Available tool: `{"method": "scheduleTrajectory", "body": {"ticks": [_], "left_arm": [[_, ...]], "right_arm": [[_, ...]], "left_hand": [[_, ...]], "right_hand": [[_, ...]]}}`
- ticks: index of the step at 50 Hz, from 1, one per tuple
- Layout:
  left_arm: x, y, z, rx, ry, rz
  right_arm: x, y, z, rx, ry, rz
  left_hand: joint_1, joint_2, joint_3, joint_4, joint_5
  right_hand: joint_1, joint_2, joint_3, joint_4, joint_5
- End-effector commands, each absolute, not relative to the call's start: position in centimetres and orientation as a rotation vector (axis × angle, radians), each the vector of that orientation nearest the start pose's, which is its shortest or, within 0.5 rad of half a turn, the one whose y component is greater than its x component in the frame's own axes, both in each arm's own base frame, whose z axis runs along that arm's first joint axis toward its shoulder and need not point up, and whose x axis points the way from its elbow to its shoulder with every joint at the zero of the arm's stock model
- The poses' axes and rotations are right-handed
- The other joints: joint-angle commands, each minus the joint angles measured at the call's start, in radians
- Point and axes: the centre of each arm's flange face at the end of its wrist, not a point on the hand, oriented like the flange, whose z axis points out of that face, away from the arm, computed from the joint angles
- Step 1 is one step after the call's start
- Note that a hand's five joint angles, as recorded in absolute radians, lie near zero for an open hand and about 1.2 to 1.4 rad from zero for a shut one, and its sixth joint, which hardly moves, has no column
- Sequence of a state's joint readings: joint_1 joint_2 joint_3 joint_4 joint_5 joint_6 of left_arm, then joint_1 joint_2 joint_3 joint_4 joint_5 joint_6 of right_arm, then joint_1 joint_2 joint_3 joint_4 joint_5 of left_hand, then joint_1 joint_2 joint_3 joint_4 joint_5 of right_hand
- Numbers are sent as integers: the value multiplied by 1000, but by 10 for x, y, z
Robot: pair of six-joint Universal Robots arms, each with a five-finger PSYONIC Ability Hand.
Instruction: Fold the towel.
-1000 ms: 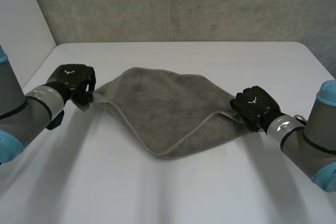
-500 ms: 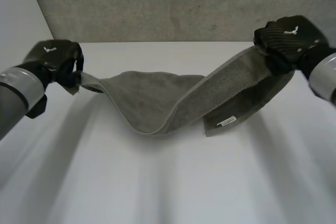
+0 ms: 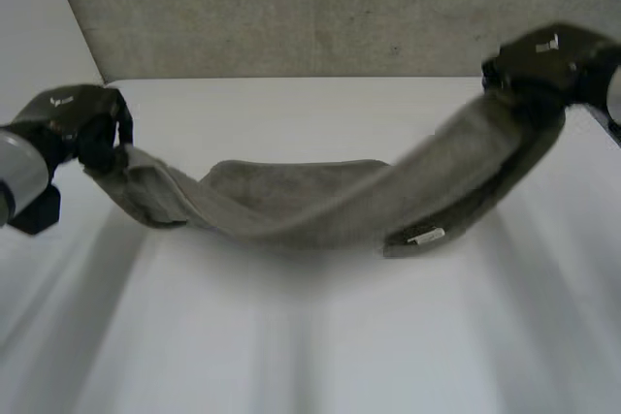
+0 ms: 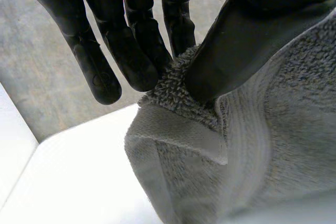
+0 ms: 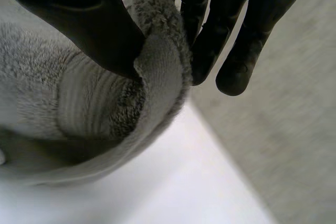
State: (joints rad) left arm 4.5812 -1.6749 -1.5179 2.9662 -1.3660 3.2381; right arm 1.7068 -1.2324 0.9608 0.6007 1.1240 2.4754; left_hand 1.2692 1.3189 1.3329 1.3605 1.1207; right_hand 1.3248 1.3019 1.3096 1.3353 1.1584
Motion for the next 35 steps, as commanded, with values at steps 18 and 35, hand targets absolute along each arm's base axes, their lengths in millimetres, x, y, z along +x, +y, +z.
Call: {"method": "scheduleTrajectory", "body": {"ticks": [18, 35], "left_arm": [[-215, -365, 506, 270, 1385, -3250], [-191, -379, 264, 396, 2466, -2562]], "right_arm": [[268, -364, 492, -718, 915, -2684], [254, -370, 276, -1343, 1702, -2007]], "left_hand": [[127, 77, 63, 36, 101], [127, 77, 63, 36, 101]], "right_hand": [[71, 94, 87, 61, 63], [71, 94, 87, 61, 63]]}}
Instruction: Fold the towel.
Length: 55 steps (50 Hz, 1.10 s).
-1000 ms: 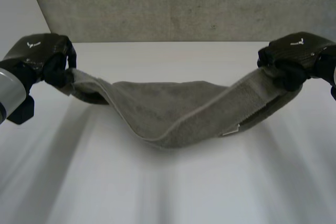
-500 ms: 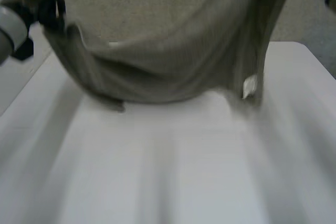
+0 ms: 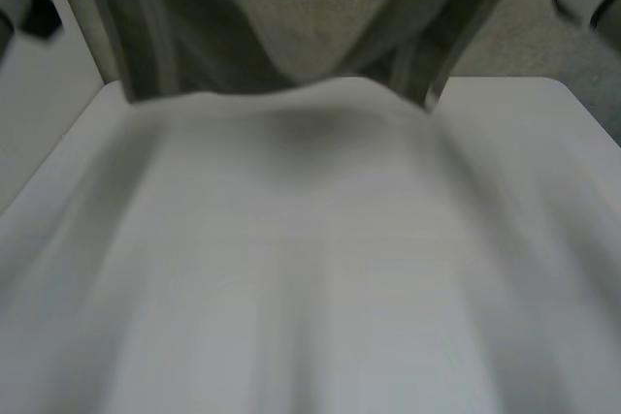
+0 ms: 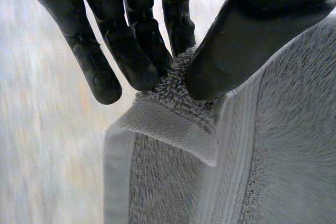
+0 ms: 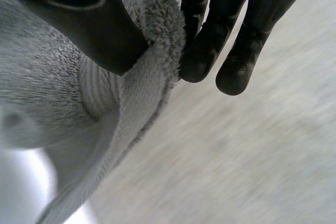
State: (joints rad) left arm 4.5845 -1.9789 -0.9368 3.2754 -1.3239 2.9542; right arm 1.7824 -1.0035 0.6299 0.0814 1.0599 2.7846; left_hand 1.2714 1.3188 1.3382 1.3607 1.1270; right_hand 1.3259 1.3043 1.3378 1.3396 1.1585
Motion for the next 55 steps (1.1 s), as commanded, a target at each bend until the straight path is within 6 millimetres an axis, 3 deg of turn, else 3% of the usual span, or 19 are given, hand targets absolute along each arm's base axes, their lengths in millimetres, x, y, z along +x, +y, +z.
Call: {"method": "scheduleTrajectory", "body": {"ticks": [1, 2, 3, 5, 8, 14, 16, 24, 31, 33, 38, 45, 50, 55], "left_arm": [[-191, -379, 264, 397, 2466, -2561], [-192, -372, 248, 432, 2512, -2516], [-192, -371, 248, 433, 2512, -2516], [-190, -355, 222, 503, 2581, -2410], [-186, -340, 212, 590, 2569, -2330], [-176, -319, 207, 677, 2515, -2250], [-174, -307, 205, 706, 2499, -2217], [-175, -280, 194, 759, 2515, -2151], [-169, -270, 182, 850, 2459, -2060], [-157, -274, 180, 853, 2416, -2013], [-152, -274, 188, 853, 2388, -2011], [-152, -267, 209, 851, 2370, -2090], [-150, -263, 231, 735, 2369, -2210], [-147, -262, 245, 644, 2366, -2290]], "right_arm": [[254, -370, 276, -1343, 1703, -2006], [251, -363, 257, -1376, 1741, -1940], [251, -363, 257, -1377, 1742, -1939], [247, -348, 230, -1430, 1794, -1833], [245, -333, 219, -1478, 1813, -1782], [240, -318, 215, -1486, 1842, -1751], [226, -318, 218, -1443, 1898, -1757], [204, -307, 220, -1382, 2004, -1714], [178, -304, 218, -1330, 2116, -1654], [165, -305, 214, -1341, 2164, -1636], [158, -303, 216, -1370, 2194, -1614], [149, -295, 241, -1311, 2177, -1651], [146, -289, 266, -1177, 2079, -1710], [151, -284, 272, -1092, 2015, -1669]], "left_hand": [[125, 77, 58, 36, 95], [125, 77, 58, 36, 95], [125, 77, 58, 36, 95], [125, 77, 58, 36, 95], [125, 77, 58, 36, 95], [125, 77, 58, 36, 95], [125, 77, 58, 36, 95], [125, 77, 58, 36, 95], [125, 77, 58, 36, 95], [125, 77, 58, 36, 95], [125, 77, 58, 36, 95], [125, 77, 58, 36, 95], [125, 77, 58, 36, 95], [125, 77, 58, 36, 95]], "right_hand": [[70, 92, 58, 57, 63], [70, 92, 58, 57, 63], [70, 92, 58, 57, 63], [70, 92, 58, 57, 63], [70, 92, 58, 57, 63], [70, 92, 58, 57, 63], [70, 92, 58, 57, 63], [70, 92, 58, 57, 63], [70, 92, 58, 57, 63], [70, 92, 58, 57, 63], [70, 92, 58, 57, 63], [70, 92, 58, 57, 63], [70, 92, 58, 57, 63], [70, 92, 58, 57, 63]]}}
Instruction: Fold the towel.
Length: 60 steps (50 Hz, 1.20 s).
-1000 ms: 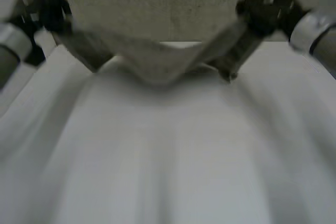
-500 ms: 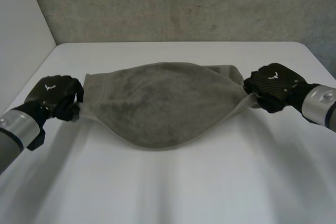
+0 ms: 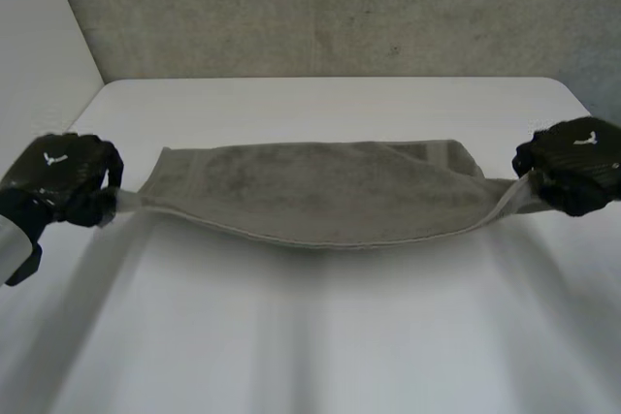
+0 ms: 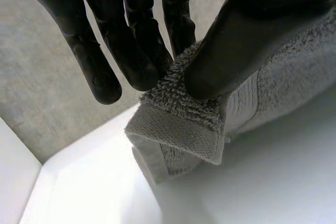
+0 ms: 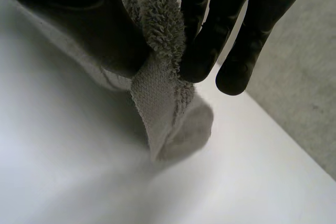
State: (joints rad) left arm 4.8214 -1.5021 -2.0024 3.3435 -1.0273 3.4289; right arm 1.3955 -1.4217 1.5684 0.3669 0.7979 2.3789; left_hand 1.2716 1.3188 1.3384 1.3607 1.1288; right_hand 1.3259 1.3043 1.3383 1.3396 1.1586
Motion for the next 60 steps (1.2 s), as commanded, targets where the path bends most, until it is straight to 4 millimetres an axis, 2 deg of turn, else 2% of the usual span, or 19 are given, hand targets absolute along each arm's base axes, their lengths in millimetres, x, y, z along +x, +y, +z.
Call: {"method": "scheduleTrajectory", "body": {"ticks": [1, 9, 17, 22, 26, 28, 30, 31, 33, 36, 38, 39, 41, 46, 50, 53, 56, 59, 60], "left_arm": [[-147, -262, 245, 643, 2366, -2290], [-128, -271, 261, 511, 2315, -2335], [-123, -280, 284, 458, 2263, -2432], [-125, -292, 314, 463, 2169, -2540], [-125, -313, 319, 452, 2179, -2566], [-133, -326, 320, 469, 2201, -2589], [-161, -347, 325, 525, 2228, -2641], [-161, -347, 325, 525, 2228, -2642], [-184, -364, 343, 538, 2146, -2713], [-188, -372, 357, 512, 2077, -2753], [-183, -381, 395, 429, 1933, -2841], [-183, -381, 395, 429, 1932, -2842], [-182, -379, 423, 384, 1849, -2923], [-181, -374, 439, 339, 1854, -3000], [-180, -374, 434, 316, 1905, -2991], [-175, -376, 416, 286, 1990, -2925], [-171, -372, 395, 269, 2097, -2848], [-172, -361, 344, 307, 2355, -2688], [-172, -361, 344, 307, 2356, -2688]], "right_arm": [[151, -284, 272, -1091, 2015, -1669], [153, -285, 279, -1015, 1979, -1674], [151, -294, 307, -1005, 1931, -1781], [150, -309, 336, -1062, 1863, -1917], [156, -330, 344, -1082, 1849, -1970], [165, -341, 349, -1098, 1831, -2000], [194, -354, 366, -1144, 1738, -2084], [194, -354, 366, -1145, 1737, -2084], [210, -366, 390, -1158, 1627, -2226], [212, -375, 404, -1140, 1568, -2329], [211, -387, 429, -1044, 1468, -2459], [211, -387, 429, -1044, 1467, -2459], [207, -389, 447, -924, 1401, -2465], [205, -388, 450, -842, 1412, -2397], [206, -384, 437, -864, 1489, -2313], [207, -379, 427, -906, 1538, -2243], [205, -378, 413, -942, 1592, -2174], [199, -376, 370, -979, 1744, -1974], [199, -376, 370, -979, 1744, -1973]], "left_hand": [[125, 77, 58, 36, 93], [125, 77, 58, 36, 93], [125, 77, 58, 36, 93], [125, 77, 58, 36, 93], [125, 77, 58, 36, 93], [125, 77, 58, 36, 93], [125, 77, 58, 36, 93], [125, 77, 58, 36, 93], [125, 77, 58, 36, 93], [125, 77, 58, 36, 93], [125, 77, 58, 36, 93], [125, 77, 58, 36, 93], [125, 77, 58, 36, 93], [125, 77, 58, 36, 93], [125, 77, 58, 36, 93], [125, 77, 58, 36, 93], [125, 77, 58, 36, 93], [125, 77, 58, 36, 93], [125, 77, 58, 36, 93]], "right_hand": [[70, 92, 58, 57, 63], [70, 92, 58, 57, 63], [70, 92, 58, 57, 63], [70, 92, 58, 57, 63], [70, 92, 58, 57, 63], [70, 92, 58, 57, 63], [70, 92, 58, 57, 63], [70, 92, 58, 57, 63], [70, 92, 58, 57, 63], [70, 92, 58, 57, 63], [70, 92, 58, 57, 63], [70, 92, 58, 57, 63], [70, 92, 58, 57, 63], [70, 92, 58, 57, 63], [70, 92, 58, 57, 63], [70, 92, 58, 57, 63], [70, 92, 58, 57, 63], [70, 92, 58, 57, 63], [70, 92, 58, 57, 63]]}}
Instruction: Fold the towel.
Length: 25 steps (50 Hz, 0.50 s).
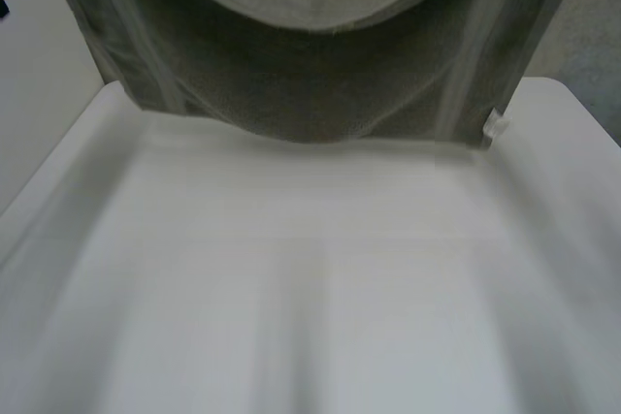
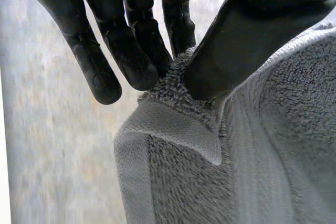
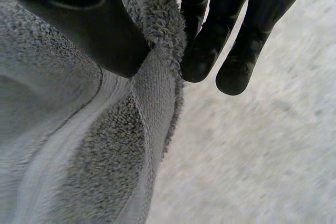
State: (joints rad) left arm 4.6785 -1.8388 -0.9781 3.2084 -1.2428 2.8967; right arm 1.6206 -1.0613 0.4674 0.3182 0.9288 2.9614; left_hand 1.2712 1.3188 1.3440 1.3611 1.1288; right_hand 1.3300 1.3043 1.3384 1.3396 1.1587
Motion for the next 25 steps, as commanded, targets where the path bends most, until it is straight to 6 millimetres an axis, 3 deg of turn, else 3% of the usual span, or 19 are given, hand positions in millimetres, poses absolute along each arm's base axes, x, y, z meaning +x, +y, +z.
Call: {"method": "scheduleTrajectory", "body": {"ticks": [1, 2, 5, 7, 10, 17, 21, 25], "left_arm": [[-170, -355, 327, 315, 2434, -2629], [-165, -349, 310, 317, 2506, -2565], [-159, -344, 296, 327, 2553, -2513], [-149, -330, 273, 368, 2609, -2426], [-143, -314, 263, 412, 2627, -2375], [-132, -287, 265, 428, 2589, -2381], [-122, -275, 279, 432, 2499, -2437], [-119, -270, 287, 452, 2460, -2468]], "right_arm": [[196, -372, 353, -1006, 1793, -1900], [195, -367, 337, -1047, 1828, -1836], [194, -358, 324, -1097, 1852, -1784], [189, -344, 302, -1178, 1896, -1705], [183, -330, 292, -1209, 1938, -1659], [161, -307, 299, -1155, 1966, -1657], [151, -290, 319, -1136, 1903, -1705], [142, -285, 329, -1094, 1895, -1723]], "left_hand": [[125, 77, 52, 35, 93], [125, 77, 52, 35, 93], [125, 77, 52, 35, 93], [125, 77, 52, 35, 93], [125, 77, 52, 35, 93], [125, 77, 52, 35, 93], [125, 77, 52, 35, 93], [125, 77, 52, 35, 93]], "right_hand": [[66, 92, 58, 57, 63], [66, 92, 58, 57, 63], [66, 92, 58, 57, 63], [66, 92, 58, 57, 63], [66, 92, 58, 57, 63], [66, 92, 58, 57, 63], [66, 92, 58, 57, 63], [66, 92, 58, 57, 63]]}}
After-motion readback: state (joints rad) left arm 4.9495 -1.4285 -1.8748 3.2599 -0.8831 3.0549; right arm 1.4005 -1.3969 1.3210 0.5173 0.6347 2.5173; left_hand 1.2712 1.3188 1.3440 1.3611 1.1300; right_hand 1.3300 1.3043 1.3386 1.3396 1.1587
